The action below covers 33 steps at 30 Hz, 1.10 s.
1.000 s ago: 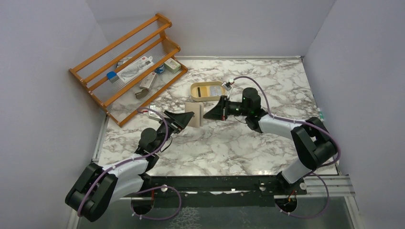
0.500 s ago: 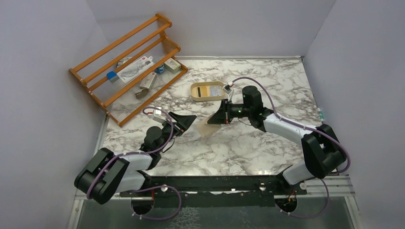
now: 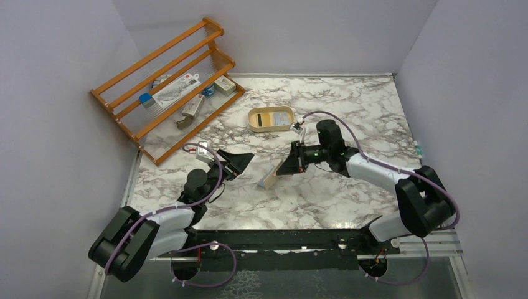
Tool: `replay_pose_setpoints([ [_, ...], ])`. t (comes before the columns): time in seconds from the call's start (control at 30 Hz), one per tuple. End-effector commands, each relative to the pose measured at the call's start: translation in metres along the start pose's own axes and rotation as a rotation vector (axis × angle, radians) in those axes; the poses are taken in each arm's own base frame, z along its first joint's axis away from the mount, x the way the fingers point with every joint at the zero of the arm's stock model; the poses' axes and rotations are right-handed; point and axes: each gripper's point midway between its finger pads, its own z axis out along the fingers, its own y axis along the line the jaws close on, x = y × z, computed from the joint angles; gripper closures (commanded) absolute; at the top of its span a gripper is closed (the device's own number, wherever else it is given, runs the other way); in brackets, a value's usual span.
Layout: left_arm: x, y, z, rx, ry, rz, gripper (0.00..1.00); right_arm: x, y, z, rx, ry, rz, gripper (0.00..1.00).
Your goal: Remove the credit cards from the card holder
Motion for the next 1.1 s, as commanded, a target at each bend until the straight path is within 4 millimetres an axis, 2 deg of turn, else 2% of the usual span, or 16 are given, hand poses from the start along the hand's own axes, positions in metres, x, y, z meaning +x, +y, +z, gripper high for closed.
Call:
replay_pose_setpoints([
  [0.0, -0.01, -0.001, 0.0, -0.026, -0.031, 0.087, 0.01, 0.031, -0.019, -0.03, 0.13, 0.038, 0.037, 0.99],
  [0.07, -0.012, -0.002, 0.001, -0.031, -0.032, 0.107, 0.01, 0.035, -0.036, -0.042, 0.217, 0.022, 0.075, 0.99],
  [0.3, -0.009, -0.005, 0.005, -0.028, -0.004, 0.128, 0.02, 0.044, -0.086, -0.061, 0.529, 0.017, 0.235, 0.99],
  [0.43, -0.011, -0.005, 0.003, -0.029, -0.011, 0.136, 0.03, 0.058, -0.11, -0.09, 0.776, -0.007, 0.308, 0.98],
  [0.57, -0.01, -0.003, 0.002, -0.037, -0.007, 0.147, 0.03, 0.07, -0.113, -0.125, 0.965, -0.055, 0.362, 0.95],
  [0.67, -0.009, -0.003, 0.003, -0.038, 0.0, 0.154, 0.03, 0.07, -0.106, -0.139, 1.013, -0.112, 0.385, 0.9],
  [0.73, -0.008, -0.004, 0.005, -0.038, 0.007, 0.159, 0.03, 0.07, -0.102, -0.142, 1.01, -0.135, 0.388, 0.82],
  [0.77, -0.008, -0.004, 0.006, -0.038, 0.012, 0.163, 0.03, 0.07, -0.101, -0.141, 0.998, -0.144, 0.383, 0.74],
  [0.87, -0.005, -0.004, 0.01, -0.036, 0.032, 0.173, 0.03, 0.071, -0.1, -0.13, 0.927, -0.161, 0.377, 0.29],
  [0.93, -0.001, -0.005, 0.012, -0.031, 0.053, 0.174, 0.03, 0.072, -0.099, -0.12, 0.865, -0.176, 0.384, 0.06],
  [0.97, 0.0, -0.005, 0.013, -0.028, 0.063, 0.175, 0.03, 0.074, -0.099, -0.115, 0.839, -0.184, 0.39, 0.01],
  [1.07, 0.001, -0.007, 0.013, -0.022, 0.066, 0.178, 0.03, 0.076, -0.098, -0.106, 0.786, -0.2, 0.43, 0.0],
])
